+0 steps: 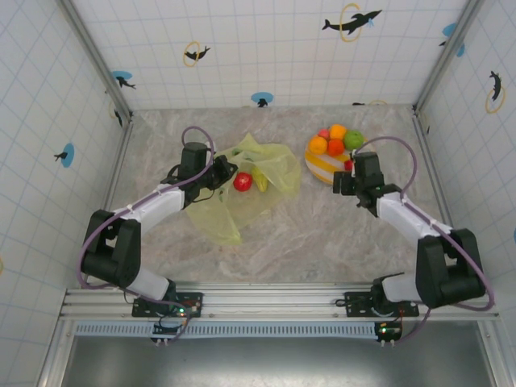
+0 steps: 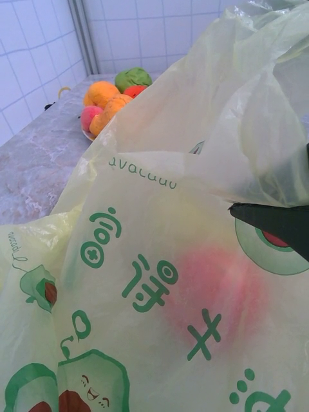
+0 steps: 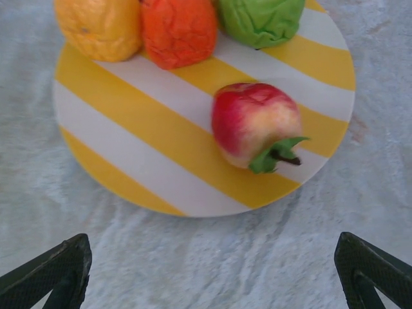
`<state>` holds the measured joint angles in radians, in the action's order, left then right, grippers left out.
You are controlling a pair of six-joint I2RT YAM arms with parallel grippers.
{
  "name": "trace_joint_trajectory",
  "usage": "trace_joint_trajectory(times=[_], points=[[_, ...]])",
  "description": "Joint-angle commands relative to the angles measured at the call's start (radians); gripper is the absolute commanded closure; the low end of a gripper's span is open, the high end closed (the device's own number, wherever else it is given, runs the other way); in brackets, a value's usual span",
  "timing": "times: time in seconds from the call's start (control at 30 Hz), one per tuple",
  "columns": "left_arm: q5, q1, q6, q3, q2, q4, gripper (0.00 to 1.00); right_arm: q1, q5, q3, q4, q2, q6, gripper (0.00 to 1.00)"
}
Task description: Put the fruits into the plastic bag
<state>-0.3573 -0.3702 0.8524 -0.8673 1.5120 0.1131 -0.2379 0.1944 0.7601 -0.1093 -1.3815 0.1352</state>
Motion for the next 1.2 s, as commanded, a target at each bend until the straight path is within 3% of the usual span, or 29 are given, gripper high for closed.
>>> trace_joint_trajectory(times=[0.0, 0.33, 0.6, 0.9, 1.17], points=[[0.004, 0.005, -0.024, -0.034, -0.027, -0.01, 1.0, 0.059, -0.029, 0.096, -0.032, -0.1, -0.083, 0.0], [-0.001, 0.004, -0.019, -0.033, -0.026, -0.011, 1.0, 0.102, -0.036, 0.344, -0.117, -0.404, -0.173, 0.01], [-0.003, 0.005, -0.018, -0.033, -0.019, -0.011, 1.0, 0.112, -0.028, 0.461, -0.159, -0.523, -0.255, 0.04], [-0.002, 0.005, -0.018, -0.032, -0.018, -0.012, 1.0, 0.117, -0.062, 0.515, -0.189, -0.573, -0.273, 0.27], [-0.005, 0.006, -0.015, -0.033, -0.017, -0.012, 1.0, 0.117, -0.082, 0.507, -0.195, -0.533, -0.26, 0.39]])
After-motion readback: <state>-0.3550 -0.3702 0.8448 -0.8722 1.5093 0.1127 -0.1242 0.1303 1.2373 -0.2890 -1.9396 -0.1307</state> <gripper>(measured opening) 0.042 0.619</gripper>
